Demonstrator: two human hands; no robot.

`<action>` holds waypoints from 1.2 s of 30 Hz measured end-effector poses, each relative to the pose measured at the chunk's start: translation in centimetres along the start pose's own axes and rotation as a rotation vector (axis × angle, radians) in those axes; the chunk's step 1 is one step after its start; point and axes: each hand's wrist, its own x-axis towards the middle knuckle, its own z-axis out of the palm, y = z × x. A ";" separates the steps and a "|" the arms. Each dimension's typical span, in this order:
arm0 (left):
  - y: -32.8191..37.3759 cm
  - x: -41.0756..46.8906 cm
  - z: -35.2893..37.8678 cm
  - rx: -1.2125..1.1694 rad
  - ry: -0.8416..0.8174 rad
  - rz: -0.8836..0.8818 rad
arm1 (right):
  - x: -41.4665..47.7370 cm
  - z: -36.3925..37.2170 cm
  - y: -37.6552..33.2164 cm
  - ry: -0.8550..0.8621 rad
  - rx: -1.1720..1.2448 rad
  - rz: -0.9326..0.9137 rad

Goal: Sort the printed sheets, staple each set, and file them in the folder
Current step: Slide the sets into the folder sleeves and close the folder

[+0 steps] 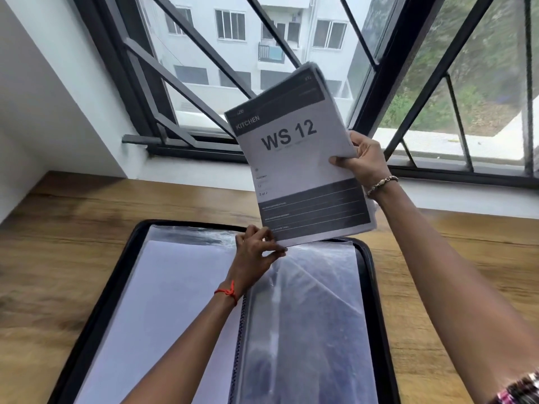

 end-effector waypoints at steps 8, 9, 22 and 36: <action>-0.6 -0.6 0.2 -0.110 -0.035 0.001 | 0.6 0.2 0.8 -0.036 -0.124 -0.007; -0.5 -0.6 0.1 -0.123 -0.041 0.000 | 0.6 0.3 0.7 -0.038 -0.139 -0.013; -0.2 -0.2 0.1 -0.119 -0.013 0.044 | 1.8 0.5 0.7 -0.075 -0.354 -0.056; 0.5 1.1 0.7 -0.050 -0.047 -0.005 | 1.3 4.6 2.3 -0.002 -0.122 0.074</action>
